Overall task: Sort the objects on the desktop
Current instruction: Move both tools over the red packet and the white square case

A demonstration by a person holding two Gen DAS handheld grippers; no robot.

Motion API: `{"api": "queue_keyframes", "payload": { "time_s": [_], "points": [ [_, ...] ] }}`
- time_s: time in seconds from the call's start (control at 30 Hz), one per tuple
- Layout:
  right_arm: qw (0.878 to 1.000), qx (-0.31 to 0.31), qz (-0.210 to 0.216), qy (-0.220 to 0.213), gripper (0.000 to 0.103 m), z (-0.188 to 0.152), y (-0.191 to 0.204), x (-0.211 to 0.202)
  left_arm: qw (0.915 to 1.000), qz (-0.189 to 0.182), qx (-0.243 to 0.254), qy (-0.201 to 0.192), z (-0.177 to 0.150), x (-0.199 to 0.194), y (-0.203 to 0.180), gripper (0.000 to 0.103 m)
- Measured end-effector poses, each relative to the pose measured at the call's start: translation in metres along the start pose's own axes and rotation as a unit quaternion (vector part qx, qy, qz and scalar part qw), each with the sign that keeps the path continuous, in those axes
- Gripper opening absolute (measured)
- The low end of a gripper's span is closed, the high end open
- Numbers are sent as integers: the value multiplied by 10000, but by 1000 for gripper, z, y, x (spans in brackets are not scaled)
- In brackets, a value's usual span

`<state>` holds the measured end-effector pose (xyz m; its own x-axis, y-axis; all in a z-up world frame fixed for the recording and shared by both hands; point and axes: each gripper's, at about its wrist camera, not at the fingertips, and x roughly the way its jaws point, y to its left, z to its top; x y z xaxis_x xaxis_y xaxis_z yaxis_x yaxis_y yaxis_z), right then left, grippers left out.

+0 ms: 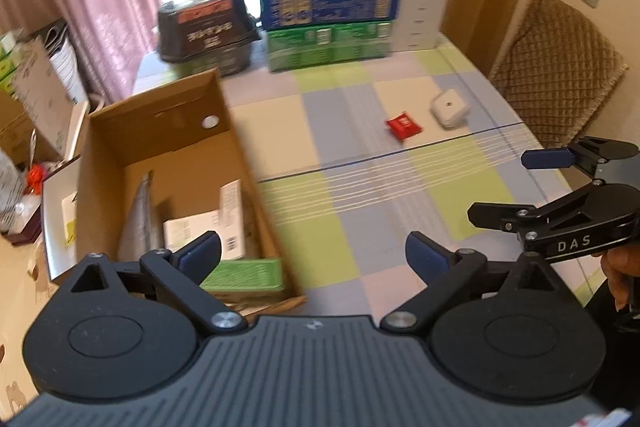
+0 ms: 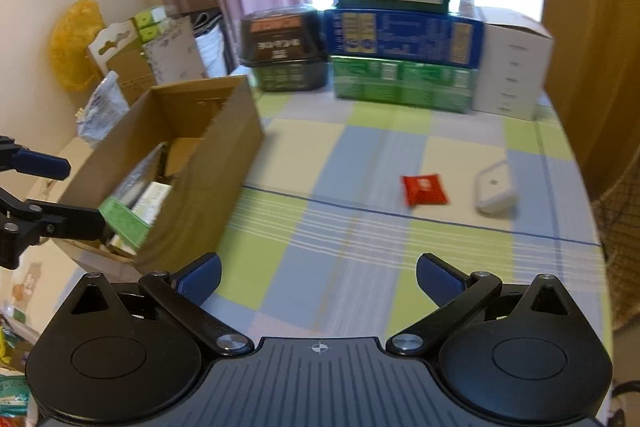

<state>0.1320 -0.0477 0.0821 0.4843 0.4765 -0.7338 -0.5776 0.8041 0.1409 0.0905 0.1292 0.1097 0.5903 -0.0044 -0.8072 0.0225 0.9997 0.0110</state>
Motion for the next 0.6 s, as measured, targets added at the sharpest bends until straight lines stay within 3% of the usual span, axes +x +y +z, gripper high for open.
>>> {"api": "queue_keyframes", "payload": {
  "time_s": [0.6],
  "points": [
    [9948,454,-907,-133,101,-36,-113,-32,9983,-415,277,-288,11,56,-105,101]
  ]
}}
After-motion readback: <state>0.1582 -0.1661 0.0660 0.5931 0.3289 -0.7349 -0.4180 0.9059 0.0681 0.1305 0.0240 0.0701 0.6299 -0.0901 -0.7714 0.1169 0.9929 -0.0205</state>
